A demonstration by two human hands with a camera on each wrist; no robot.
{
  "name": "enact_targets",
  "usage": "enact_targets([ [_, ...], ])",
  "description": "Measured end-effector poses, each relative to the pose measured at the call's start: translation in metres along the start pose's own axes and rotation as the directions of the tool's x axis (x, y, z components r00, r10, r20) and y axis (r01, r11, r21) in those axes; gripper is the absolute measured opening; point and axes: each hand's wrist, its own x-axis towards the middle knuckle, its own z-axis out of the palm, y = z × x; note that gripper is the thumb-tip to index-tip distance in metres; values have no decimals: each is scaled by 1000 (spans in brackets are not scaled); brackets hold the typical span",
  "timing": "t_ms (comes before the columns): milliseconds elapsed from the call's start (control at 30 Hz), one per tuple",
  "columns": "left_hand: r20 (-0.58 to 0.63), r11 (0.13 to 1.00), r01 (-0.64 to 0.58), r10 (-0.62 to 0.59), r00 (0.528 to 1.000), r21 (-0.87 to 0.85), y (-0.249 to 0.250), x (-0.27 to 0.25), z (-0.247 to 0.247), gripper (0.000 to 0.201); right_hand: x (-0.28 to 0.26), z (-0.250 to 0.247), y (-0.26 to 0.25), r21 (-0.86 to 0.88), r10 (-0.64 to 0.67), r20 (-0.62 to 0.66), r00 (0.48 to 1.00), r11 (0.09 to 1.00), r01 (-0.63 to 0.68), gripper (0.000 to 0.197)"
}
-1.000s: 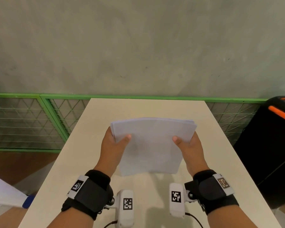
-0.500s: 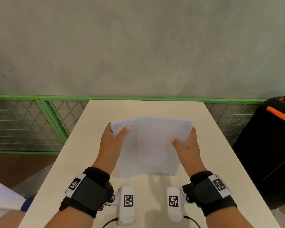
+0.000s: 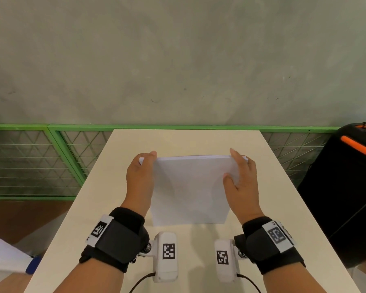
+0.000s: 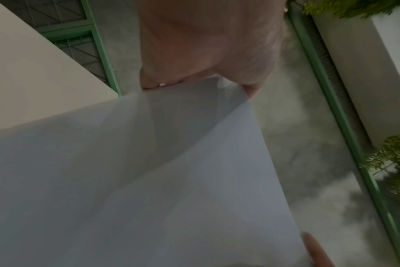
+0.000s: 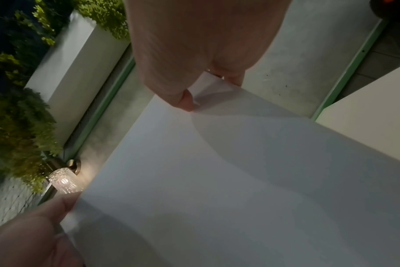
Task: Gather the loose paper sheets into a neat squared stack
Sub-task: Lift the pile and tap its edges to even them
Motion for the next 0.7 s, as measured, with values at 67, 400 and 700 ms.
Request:
enact_targets([
  [67, 48, 998, -35, 33, 998, 43, -4, 1, -3, 21, -2, 0, 1, 93, 80, -7, 997, 993, -79, 79],
  [400, 219, 989, 16, -49, 974, 148, -44, -4, -27, 23, -6, 3, 16, 334, 445, 247, 861, 795, -507, 51],
  [700, 235, 998, -34, 21, 972, 51, -31, -3, -23, 38, -3, -4, 13, 352, 383, 188, 905, 834, -426, 47],
])
